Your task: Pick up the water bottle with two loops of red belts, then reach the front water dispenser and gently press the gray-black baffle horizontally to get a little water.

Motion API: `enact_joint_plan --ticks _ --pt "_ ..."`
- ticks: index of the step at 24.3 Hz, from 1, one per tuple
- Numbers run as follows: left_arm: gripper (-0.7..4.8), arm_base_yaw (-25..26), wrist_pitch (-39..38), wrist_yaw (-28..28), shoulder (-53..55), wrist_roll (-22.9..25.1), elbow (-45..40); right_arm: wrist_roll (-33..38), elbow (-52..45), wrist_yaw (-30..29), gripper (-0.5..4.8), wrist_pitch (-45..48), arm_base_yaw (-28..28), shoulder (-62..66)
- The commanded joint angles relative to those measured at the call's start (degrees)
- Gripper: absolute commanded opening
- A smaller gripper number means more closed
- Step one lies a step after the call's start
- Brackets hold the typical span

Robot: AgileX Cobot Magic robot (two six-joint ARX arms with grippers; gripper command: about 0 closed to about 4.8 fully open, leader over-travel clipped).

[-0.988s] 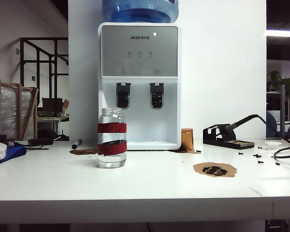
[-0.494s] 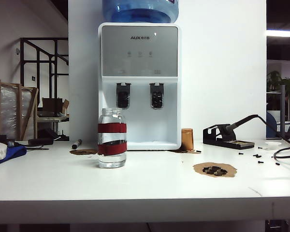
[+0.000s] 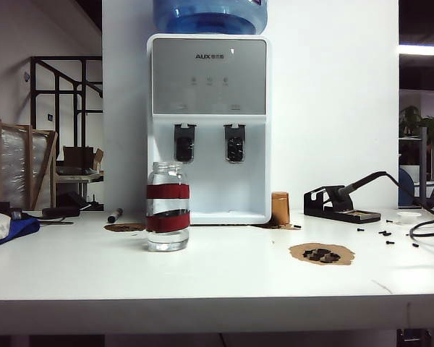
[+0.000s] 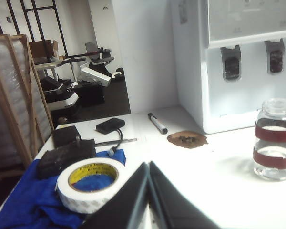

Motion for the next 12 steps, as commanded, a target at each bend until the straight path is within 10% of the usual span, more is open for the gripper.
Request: enact_joint_plan --ticks 1,12 --pt "-0.05 0.04 -1.68 1.42 -0.09 0.22 -1.22 4.52 -1.53 7.21 -0.04 1.55 -0.11 0.11" --pt "-0.05 0.00 -8.96 6.47 0.02 0.17 -1.22 4.28 -3.02 7.67 -0.04 3.56 -0.09 0.11"
